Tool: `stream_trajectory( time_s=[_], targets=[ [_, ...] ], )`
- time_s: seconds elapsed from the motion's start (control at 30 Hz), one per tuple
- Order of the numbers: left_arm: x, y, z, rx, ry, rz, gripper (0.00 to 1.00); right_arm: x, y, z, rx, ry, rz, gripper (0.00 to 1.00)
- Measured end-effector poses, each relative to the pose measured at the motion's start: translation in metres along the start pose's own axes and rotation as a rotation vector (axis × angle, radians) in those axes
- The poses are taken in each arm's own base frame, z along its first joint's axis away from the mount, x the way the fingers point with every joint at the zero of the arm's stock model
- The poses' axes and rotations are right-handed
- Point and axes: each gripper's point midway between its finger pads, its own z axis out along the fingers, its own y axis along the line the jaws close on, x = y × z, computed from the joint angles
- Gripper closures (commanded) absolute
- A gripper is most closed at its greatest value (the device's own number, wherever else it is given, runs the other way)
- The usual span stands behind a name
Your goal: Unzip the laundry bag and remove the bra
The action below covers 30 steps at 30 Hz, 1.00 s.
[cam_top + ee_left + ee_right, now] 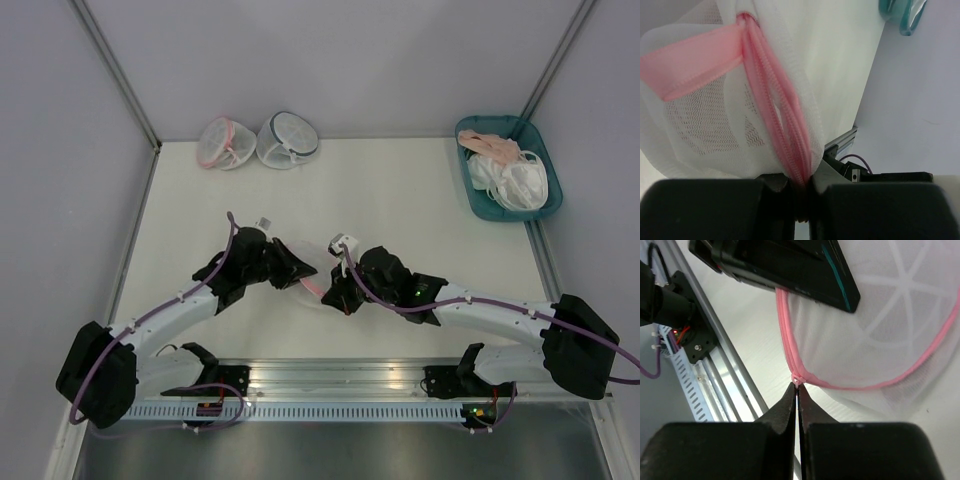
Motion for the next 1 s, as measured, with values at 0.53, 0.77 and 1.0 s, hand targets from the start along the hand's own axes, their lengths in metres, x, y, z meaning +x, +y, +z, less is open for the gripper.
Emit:
stream_trajectory(
  time_s=[0.53,0.77,1.0],
  targets=[
    [-0.026,0.012,0.003,0.033,0.067,0.043,0.88,0.022,-0.071,0.007,0.378,0.097,-0.007,1.00],
    [-0.023,0.014,0.012,0.074,0.132,0.081,0.91,0.031,-0.106,0.012,0.574,0.155,-0.009,1.00],
    [-0.019,0.012,0.017,0.114,0.181,0.114,0.08,0.036,-0.122,0.006,0.666,0.169,-0.009,1.00]
  ],
)
